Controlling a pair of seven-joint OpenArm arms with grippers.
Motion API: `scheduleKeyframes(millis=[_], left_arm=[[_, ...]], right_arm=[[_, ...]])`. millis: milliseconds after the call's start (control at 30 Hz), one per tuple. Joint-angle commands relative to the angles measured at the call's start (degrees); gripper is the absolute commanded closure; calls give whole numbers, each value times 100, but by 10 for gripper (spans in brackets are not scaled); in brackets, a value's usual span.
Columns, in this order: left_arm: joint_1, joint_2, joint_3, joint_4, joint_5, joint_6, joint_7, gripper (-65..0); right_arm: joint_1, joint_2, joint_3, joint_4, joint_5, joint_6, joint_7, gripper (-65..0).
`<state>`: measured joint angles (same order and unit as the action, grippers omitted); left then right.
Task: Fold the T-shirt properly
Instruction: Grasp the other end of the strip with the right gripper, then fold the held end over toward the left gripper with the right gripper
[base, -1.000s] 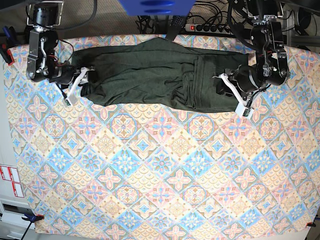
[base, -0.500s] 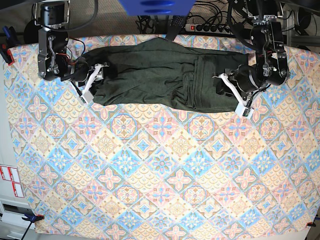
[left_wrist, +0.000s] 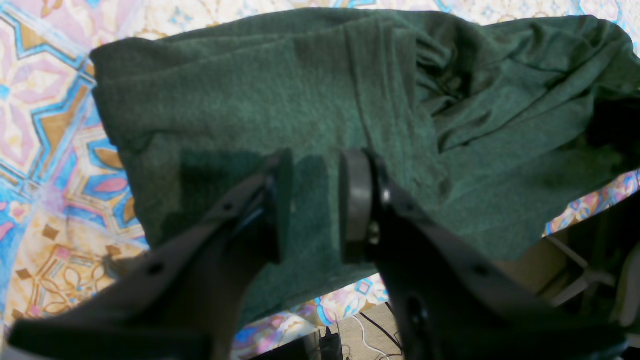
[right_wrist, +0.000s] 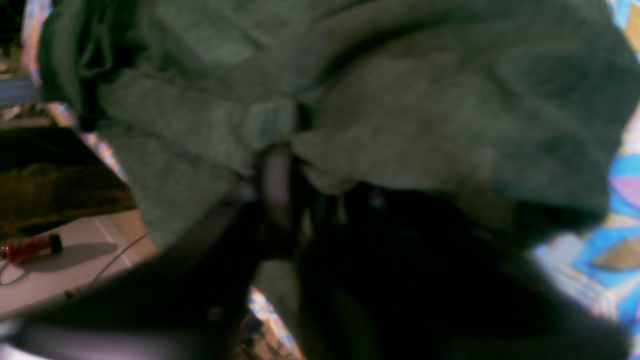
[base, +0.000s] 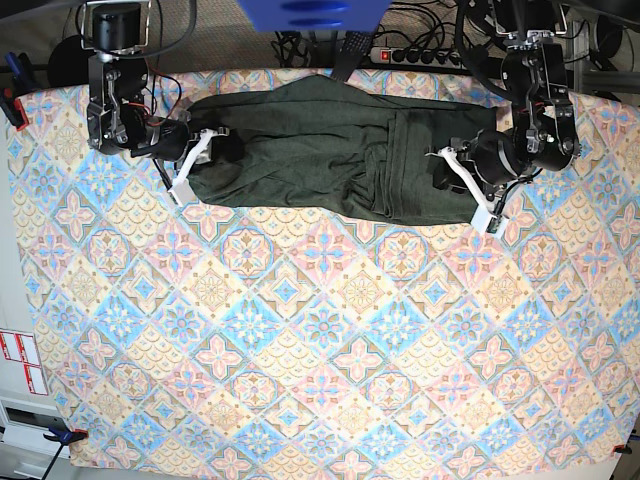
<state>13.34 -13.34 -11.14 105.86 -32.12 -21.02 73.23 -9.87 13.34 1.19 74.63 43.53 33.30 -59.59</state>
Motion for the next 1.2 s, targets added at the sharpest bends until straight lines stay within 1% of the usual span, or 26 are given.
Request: scheduleKeyframes(millis=[0, 33, 100, 167, 233, 400, 467, 600, 767, 867, 967, 1100, 1167], left_arm=[[-46, -41, -42, 91, -98, -13, -75, -143], [-46, -41, -42, 91, -98, -13, -75, -143], [-55, -41, -42, 99, -116, -13, -75, -143], [-55, -41, -51, 99, -124, -13, -75, -142], [-55, -41, -104, 117, -133, -13, -75, -142], [-55, -24, -508, 117, -142, -30, -75, -144], [-55, -33, -675, 117, -142, -39, -75, -145], [-55, -41, -930, 117, -142, -48, -75, -146], [-55, -50, -1080, 117, -142, -48, -75, -146], [-46, -59, -1080, 117, -142, -48, -75, -146], [-46, -59, -1080, 117, -142, -48, -75, -146], [-38, -59, -1080, 117, -142, -48, -75, -146], [-29, -59, -1080, 117, -142, -48, -75, -146]], right_arm=[[95, 41, 8, 49, -85, -2, -32, -73], [165, 41, 8, 58, -85, -2, -6, -51], [279, 41, 17, 49, -76, -2, 12, -36], [314, 68, 114, 58, -76, -2, 74, -36], [314, 68, 422, 49, -76, -2, 82, -35], [402, 77, 993, 31, -102, -2, 56, -35], [517, 173, 1142, 23, -102, -2, 47, -35], [745, 376, 1195, 14, -102, -2, 74, -35], [1053, 569, 1204, -241, -102, -2, 56, -35], [1070, 578, 1204, -188, -76, -2, 3, -35], [1044, 569, 1195, -162, -76, -2, -164, -35], [991, 507, 1134, 471, -76, -2, -278, -35], [745, 419, 975, 814, -76, 33, -278, -35]])
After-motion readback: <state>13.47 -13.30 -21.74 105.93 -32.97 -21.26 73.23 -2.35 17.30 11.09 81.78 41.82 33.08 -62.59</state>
